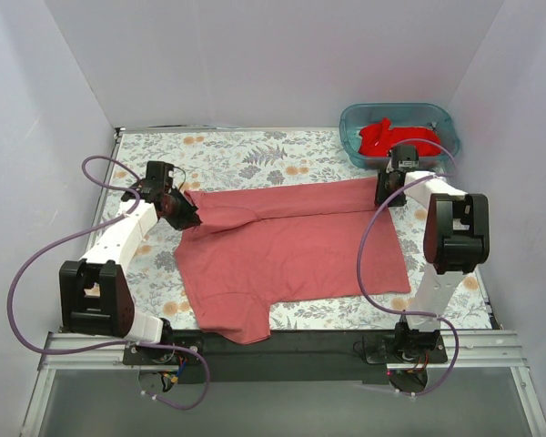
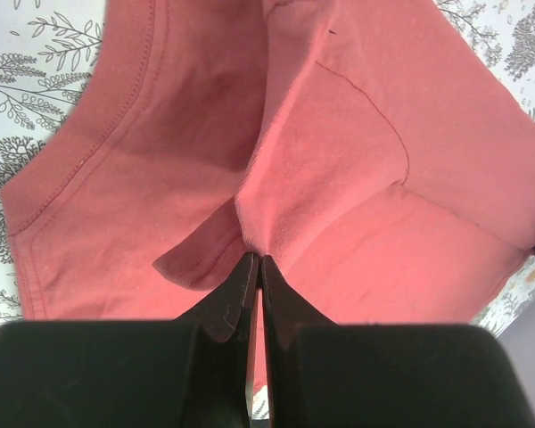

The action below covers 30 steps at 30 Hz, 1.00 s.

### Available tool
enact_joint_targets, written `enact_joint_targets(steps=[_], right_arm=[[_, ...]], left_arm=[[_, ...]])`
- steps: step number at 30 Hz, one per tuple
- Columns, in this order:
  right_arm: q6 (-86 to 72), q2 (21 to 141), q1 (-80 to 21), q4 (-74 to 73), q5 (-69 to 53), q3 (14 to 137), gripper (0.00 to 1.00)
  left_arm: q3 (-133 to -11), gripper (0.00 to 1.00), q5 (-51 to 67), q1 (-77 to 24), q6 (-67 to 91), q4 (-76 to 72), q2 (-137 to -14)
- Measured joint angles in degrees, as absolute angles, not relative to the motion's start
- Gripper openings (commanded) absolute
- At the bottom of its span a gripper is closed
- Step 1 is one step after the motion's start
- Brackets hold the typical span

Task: Fold and stack the t-shirts
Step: Fold the tshirt

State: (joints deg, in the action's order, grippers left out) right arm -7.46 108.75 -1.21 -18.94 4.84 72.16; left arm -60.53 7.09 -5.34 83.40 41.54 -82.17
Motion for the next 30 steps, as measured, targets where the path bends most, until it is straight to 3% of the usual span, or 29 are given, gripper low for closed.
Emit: enact_joint_targets(steps=[4, 12, 22, 30], right_arm=[[-7.86, 105.97, -1.93, -19.62, 5.45, 72.16, 0.55], [-8.62, 100.38, -6.57, -19.11, 4.08, 72.99, 0.55], [-4.1, 97.69, -24.86, -11.14, -5.26, 70.65, 0.47], [0.62, 98.43, -37.52, -4.56, -13.21, 69.84, 0.45]], left_arm=[[-60.45, 0.0, 7.97, -6.13, 83.85, 41.45, -81.41], [-57.84, 0.0, 8.86, -9.26, 86.15, 40.29, -80.14], [-58.26, 0.0, 6.5, -10.87, 87.61, 38.57, -81.62], [-71.09, 0.0, 2.76, -9.69, 85.3, 34.17, -95.07]])
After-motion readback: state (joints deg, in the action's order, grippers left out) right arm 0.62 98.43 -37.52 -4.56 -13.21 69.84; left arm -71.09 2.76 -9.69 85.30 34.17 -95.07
